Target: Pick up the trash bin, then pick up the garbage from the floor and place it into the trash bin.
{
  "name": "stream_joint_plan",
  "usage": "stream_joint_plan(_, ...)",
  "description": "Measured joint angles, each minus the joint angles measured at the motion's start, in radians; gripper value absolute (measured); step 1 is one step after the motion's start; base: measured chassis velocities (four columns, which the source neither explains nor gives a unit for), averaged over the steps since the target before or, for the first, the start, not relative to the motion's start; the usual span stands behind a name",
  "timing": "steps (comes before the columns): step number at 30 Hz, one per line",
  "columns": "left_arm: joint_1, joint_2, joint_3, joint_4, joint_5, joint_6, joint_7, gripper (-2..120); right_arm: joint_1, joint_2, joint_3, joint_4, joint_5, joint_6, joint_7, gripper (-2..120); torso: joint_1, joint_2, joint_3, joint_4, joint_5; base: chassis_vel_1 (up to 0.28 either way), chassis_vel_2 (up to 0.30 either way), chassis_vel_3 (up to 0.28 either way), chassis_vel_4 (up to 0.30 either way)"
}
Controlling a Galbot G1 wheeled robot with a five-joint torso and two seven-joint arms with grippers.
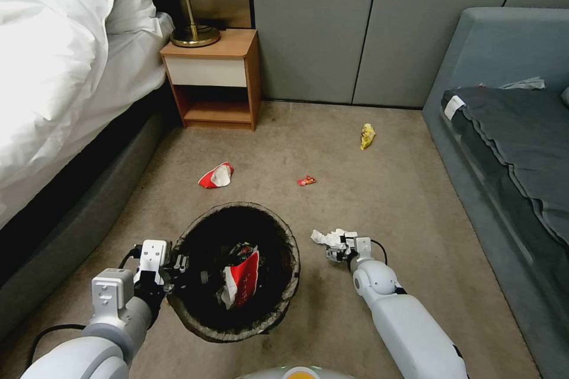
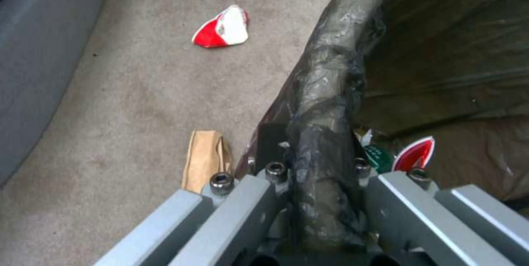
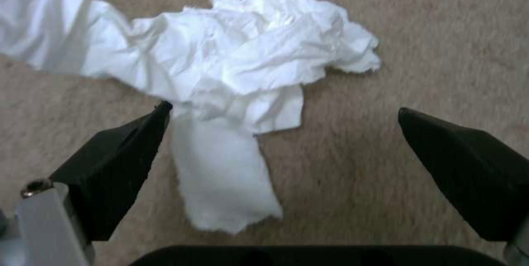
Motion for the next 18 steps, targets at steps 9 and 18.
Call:
stream_joint_plan(9,-0.003,0.004,0.002,0.0,-0.001,0.0,0.001,1,0.021,0.008,0.0,-0.036,-0.033,0.023,-0.02,100,0.0,0.0,0.0,0.0,0.0,0.0,0.0,0.0,0.0)
stream_joint_plan(18,-0.003,0.001,0.002,0.0,0.001,0.0,0.001,1,0.028,0.021,-0.007,-0.056,-0.058,0.032,-0.032,100,0.0,0.0,0.0,0.0,0.0,0.0,0.0,0.0,0.0)
